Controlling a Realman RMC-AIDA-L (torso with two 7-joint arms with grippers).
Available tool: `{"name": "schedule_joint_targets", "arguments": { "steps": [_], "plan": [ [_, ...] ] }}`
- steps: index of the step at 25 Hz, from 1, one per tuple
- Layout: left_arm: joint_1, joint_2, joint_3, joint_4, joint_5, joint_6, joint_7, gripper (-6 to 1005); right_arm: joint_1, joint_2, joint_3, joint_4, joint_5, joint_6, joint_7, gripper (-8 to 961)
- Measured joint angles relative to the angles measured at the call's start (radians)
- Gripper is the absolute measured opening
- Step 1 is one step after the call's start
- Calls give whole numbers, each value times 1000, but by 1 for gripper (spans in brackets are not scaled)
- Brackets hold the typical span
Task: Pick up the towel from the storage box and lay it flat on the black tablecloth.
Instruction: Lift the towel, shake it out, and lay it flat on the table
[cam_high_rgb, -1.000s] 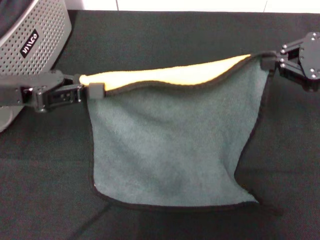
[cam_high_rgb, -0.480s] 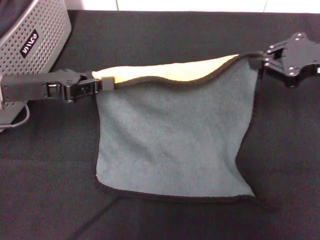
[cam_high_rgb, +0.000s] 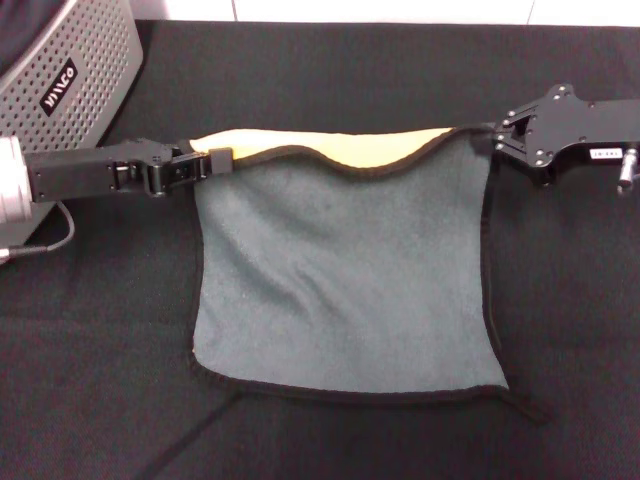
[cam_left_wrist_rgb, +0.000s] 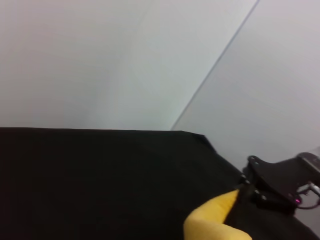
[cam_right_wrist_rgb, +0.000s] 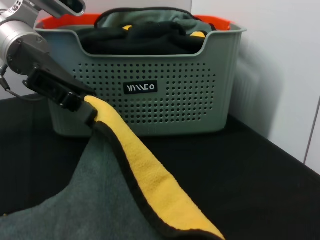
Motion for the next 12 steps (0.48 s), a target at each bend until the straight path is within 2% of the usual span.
{"name": "schedule_joint_targets", "arguments": {
  "steps": [12],
  "plan": [
    [0,-20,-1,-20,2,-77,15,32,3,15,1,4,-3,54,-22,26]
  ]
}}
